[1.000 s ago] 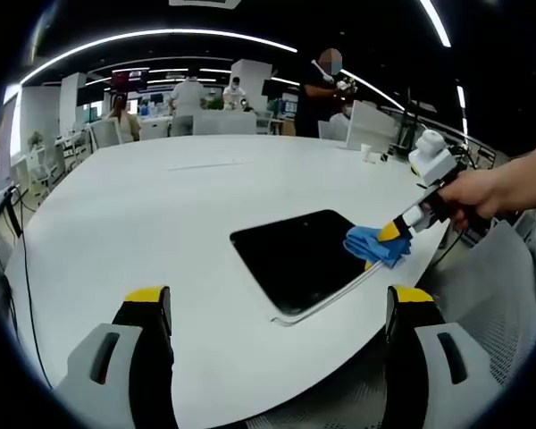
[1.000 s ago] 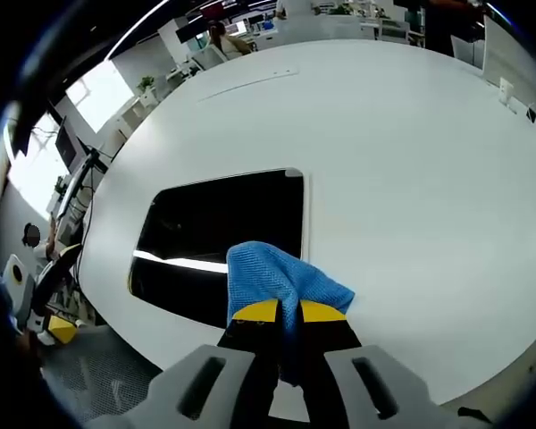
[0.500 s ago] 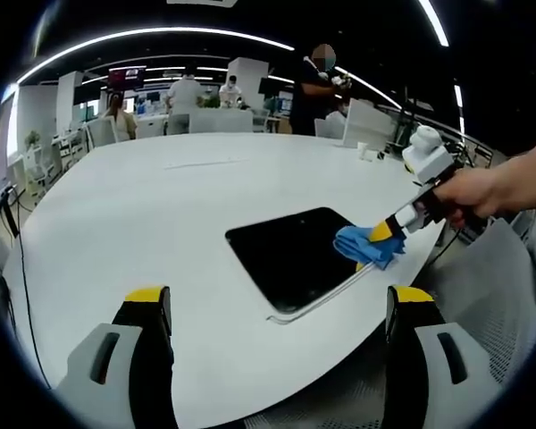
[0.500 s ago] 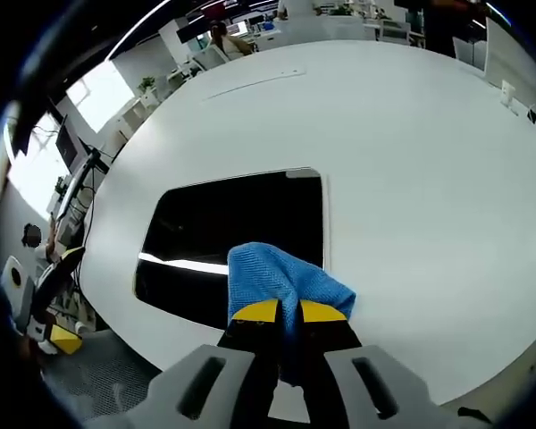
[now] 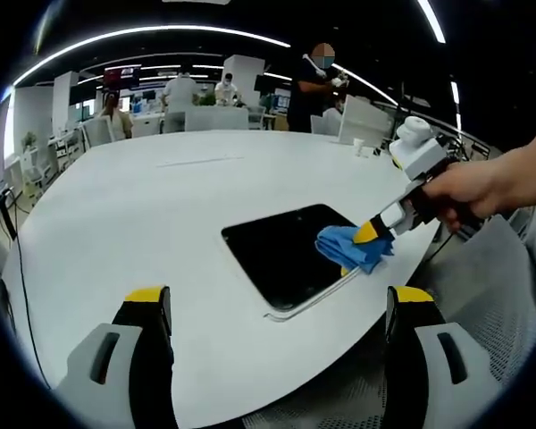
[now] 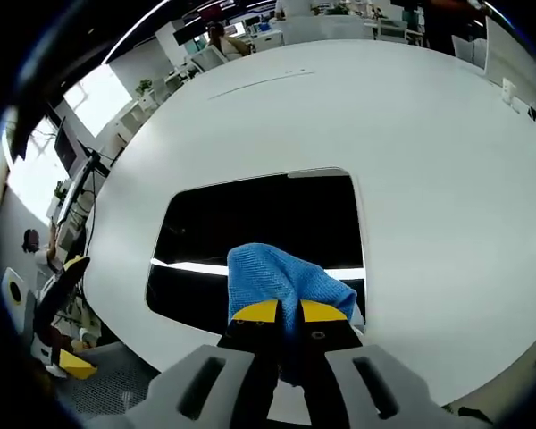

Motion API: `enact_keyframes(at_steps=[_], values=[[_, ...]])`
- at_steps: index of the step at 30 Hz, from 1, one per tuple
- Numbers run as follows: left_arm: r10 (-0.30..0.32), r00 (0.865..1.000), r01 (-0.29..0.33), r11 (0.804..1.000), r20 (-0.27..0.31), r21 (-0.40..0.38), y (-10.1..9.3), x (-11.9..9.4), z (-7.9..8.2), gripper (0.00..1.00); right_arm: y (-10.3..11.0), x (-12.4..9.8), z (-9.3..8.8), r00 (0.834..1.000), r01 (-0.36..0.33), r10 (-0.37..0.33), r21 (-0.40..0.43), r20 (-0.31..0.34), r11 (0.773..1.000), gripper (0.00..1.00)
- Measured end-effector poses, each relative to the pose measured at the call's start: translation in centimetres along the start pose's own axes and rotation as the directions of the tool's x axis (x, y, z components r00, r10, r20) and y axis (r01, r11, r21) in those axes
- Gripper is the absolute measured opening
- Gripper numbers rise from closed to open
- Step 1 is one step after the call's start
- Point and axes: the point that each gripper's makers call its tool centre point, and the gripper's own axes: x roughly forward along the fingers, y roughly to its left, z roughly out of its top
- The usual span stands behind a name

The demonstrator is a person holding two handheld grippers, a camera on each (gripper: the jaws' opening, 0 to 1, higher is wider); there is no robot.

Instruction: Wipe the mirror surface with the cleaning cloth until all visible marks leave the cleaned area.

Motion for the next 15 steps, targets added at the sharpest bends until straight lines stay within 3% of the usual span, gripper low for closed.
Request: enact_keyframes(at_steps=[15], values=[[0.008,1.000,-0.008,1.000,0.005,-0.011,0.2,-0.1,0.0,0.99,4.1,1.2,-0.1,0.998,-0.054,0.054,-0.007,-0.025,0.999,0.02]])
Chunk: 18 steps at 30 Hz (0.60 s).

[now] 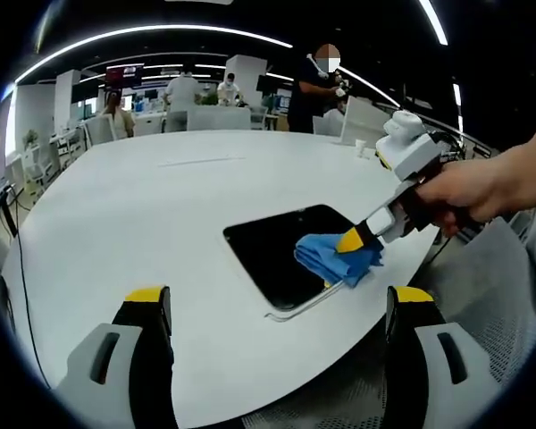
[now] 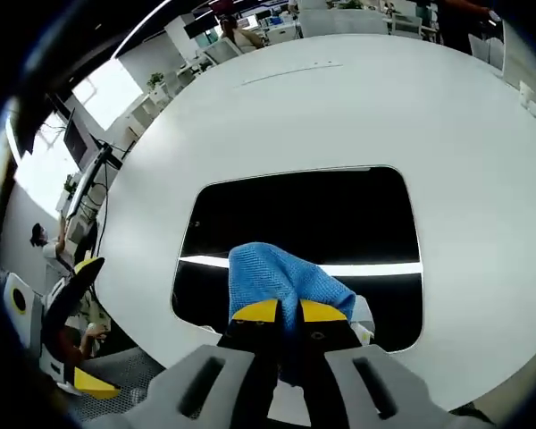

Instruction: Wipe the mirror surface with the cleaning cloth until all visible marks leave the cleaned area.

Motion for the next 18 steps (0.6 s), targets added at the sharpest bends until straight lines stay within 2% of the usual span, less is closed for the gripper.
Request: enact_keyframes(at_steps=[7,12,18], values=[[-0.009,1.000,0.009,1.000,-0.006,-0.004,-0.2,0.0,-0.2,0.99,2.0,1.1,0.1,1.000,-0.022,0.022,-0.030,-0.009,0.999,0.02],[-0.007,1.000,0.007,1.000,-0.009,-0.009,-0.1,0.0,-0.2,0.99,3.3,1.7,0.4,0.999,-0.049,0.049,0.021,-0.010,0.999,0.02],[-0.006,1.000,0.006,1.000,-0.010,-0.011,-0.1,0.0,-0.3,0.99,4.4,1.9,0.4,0.999,-0.037,0.038,0.036,-0.019,0.999,0.03]])
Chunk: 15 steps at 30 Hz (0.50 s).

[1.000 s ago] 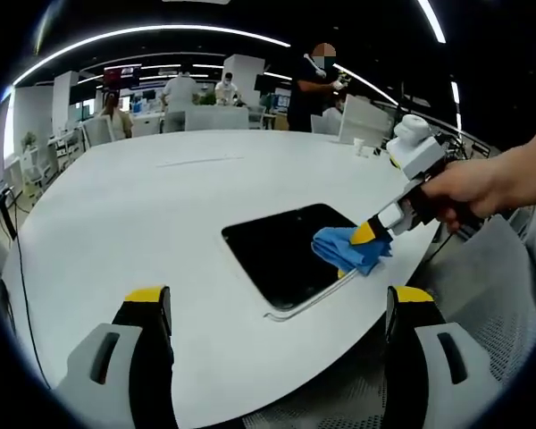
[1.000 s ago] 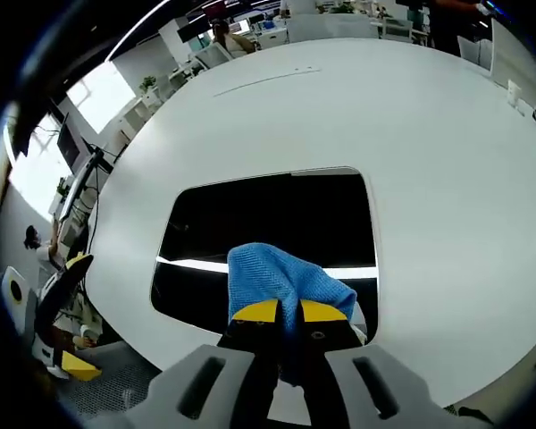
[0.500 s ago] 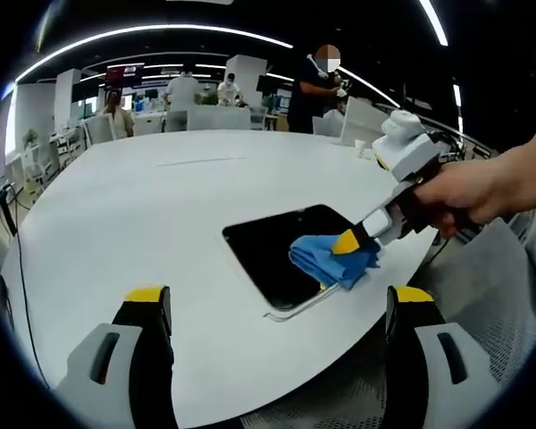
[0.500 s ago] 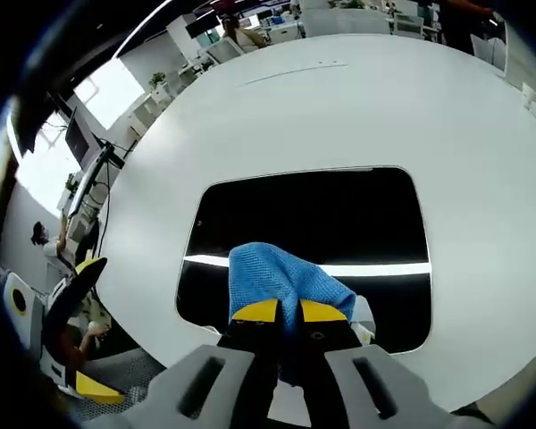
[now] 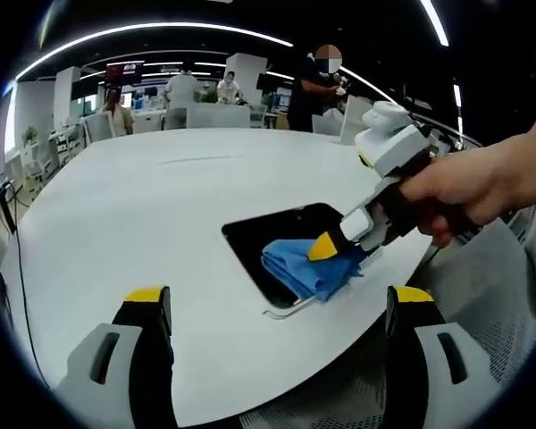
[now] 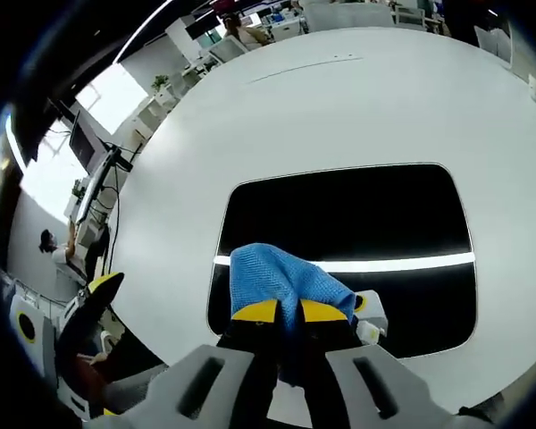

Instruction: Wipe the mirror surface with the cleaning cloth until all visible marks leave the cleaned area.

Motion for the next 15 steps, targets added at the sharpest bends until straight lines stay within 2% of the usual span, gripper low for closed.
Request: enact_keyframes(at_steps=[5,7,15], values=[[-0.002,1.000,0.002,1.000,-0.003,-0.001,0.0,0.0,0.0,0.99,1.5,0.6,-0.1,1.000,-0.019,0.019,-0.016,-0.016,1.000,0.03],[-0.003,1.000,0.003,1.000,-0.005,0.001,-0.1,0.0,-0.1,0.99,2.0,0.7,-0.1,1.000,-0.018,0.017,-0.055,-0.020,0.998,0.03],[-0.002,1.000,0.002,1.000,-0.008,0.002,-0.1,0.0,-0.1,0.99,3.4,1.2,-0.3,0.999,-0.030,0.027,-0.071,-0.038,0.997,0.02]])
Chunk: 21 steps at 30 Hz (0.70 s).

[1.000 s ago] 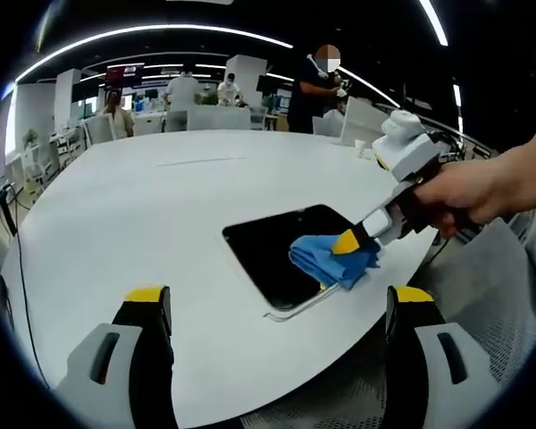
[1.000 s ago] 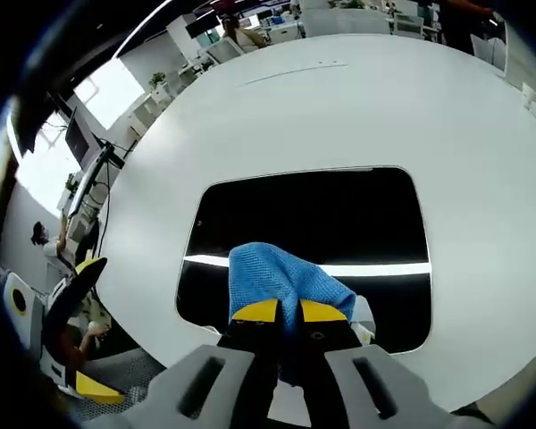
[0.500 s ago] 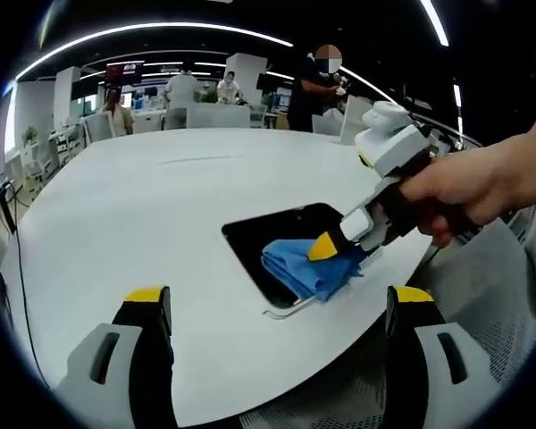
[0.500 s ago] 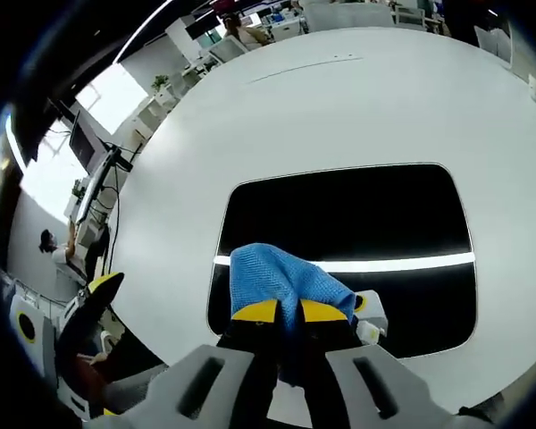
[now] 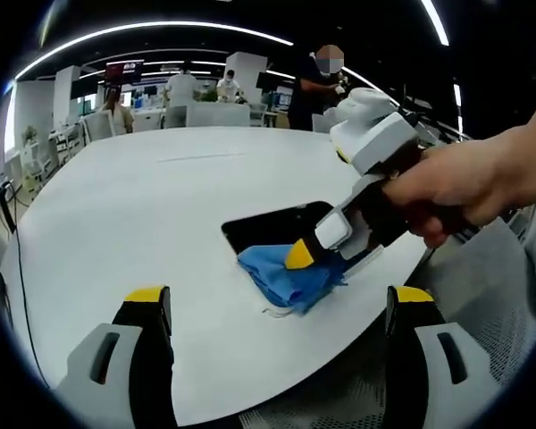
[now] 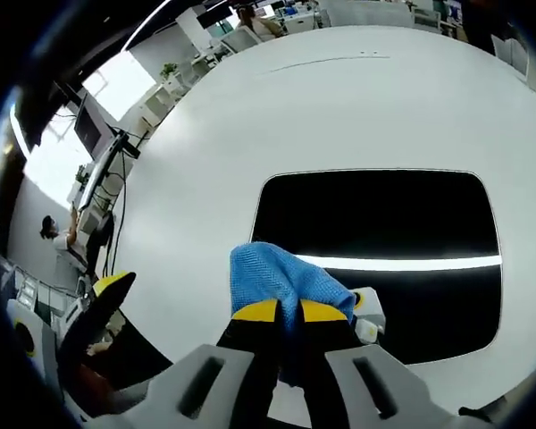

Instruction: Wipe the mirror surface with the cleaning cloth until all visible marks leave the cleaned area.

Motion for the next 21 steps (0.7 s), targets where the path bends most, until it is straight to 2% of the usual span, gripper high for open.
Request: enact_keyframes(at_steps=[3,17,21], values=[[0.001,1.000,-0.001,1.000,0.002,-0.003,0.0,0.0,0.0,0.99,0.2,0.3,0.1,1.000,0.001,-0.002,-0.049,-0.015,0.999,0.02],[0.009,1.000,-0.009,1.000,0.013,0.002,0.1,-0.1,0.2,0.99,0.5,-0.4,-0.4,0.999,-0.024,0.022,-0.065,-0.026,0.998,0.02],[0.008,1.000,-0.008,1.000,0.012,0.000,0.1,-0.1,0.2,0.99,0.5,-0.7,-0.6,0.999,-0.018,0.015,-0.102,-0.028,0.995,0.02]])
